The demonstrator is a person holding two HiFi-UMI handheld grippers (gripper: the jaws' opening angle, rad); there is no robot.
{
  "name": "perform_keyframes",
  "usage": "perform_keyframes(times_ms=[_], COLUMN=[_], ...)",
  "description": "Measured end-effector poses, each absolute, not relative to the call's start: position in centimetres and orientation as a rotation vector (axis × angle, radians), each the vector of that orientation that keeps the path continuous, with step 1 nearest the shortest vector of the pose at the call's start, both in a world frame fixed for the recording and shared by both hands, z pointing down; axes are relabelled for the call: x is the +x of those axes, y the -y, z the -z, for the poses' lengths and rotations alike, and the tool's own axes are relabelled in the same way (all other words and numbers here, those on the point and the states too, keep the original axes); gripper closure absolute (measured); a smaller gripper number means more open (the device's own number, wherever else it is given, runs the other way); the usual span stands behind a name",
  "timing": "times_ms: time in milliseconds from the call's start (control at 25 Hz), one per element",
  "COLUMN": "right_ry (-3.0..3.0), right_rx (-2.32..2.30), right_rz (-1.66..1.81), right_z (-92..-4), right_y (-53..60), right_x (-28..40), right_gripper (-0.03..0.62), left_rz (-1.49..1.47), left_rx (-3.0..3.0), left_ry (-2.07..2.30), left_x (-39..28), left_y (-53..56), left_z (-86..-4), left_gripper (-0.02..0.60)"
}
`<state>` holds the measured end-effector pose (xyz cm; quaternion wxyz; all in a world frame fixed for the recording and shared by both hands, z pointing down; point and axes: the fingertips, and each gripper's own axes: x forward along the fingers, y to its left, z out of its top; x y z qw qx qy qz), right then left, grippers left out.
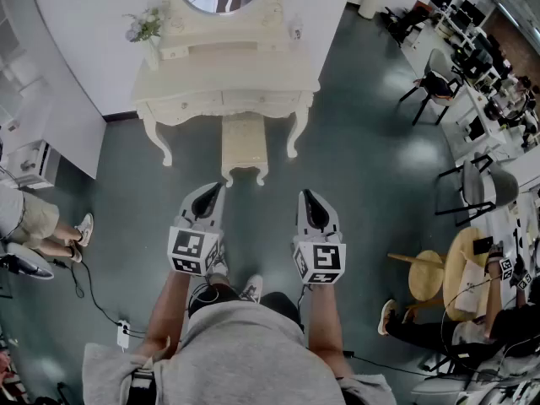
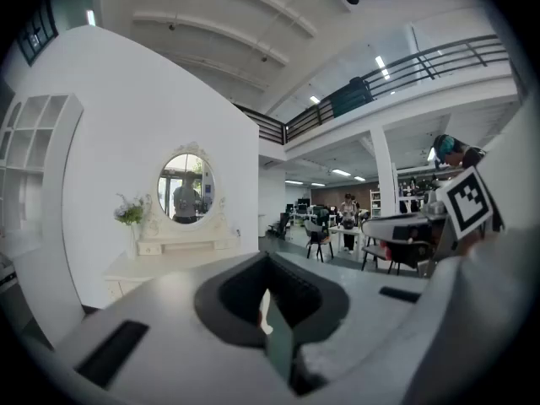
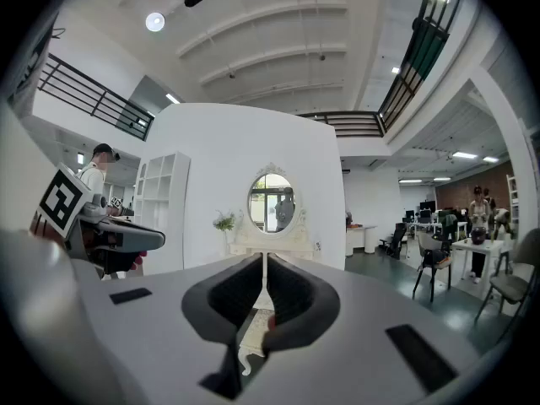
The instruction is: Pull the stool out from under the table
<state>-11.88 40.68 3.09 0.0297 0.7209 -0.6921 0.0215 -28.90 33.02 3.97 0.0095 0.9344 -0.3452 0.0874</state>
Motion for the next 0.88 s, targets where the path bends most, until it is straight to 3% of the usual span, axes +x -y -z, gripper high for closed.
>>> perform_keyframes(times_ms=[880], right_ry=[2.123], right_rx=[2.245], right_rz=[-0.098], right_z=[-4.0], right_y=[-33.8], right_x=[-7.8], right_gripper=[0.566], left_rz=[-0.289], left_rx=[2.929], left_ry=[1.043], left_x=[-24.5], left_y=[-25.8], left_z=[-4.7], left_gripper=[0.581])
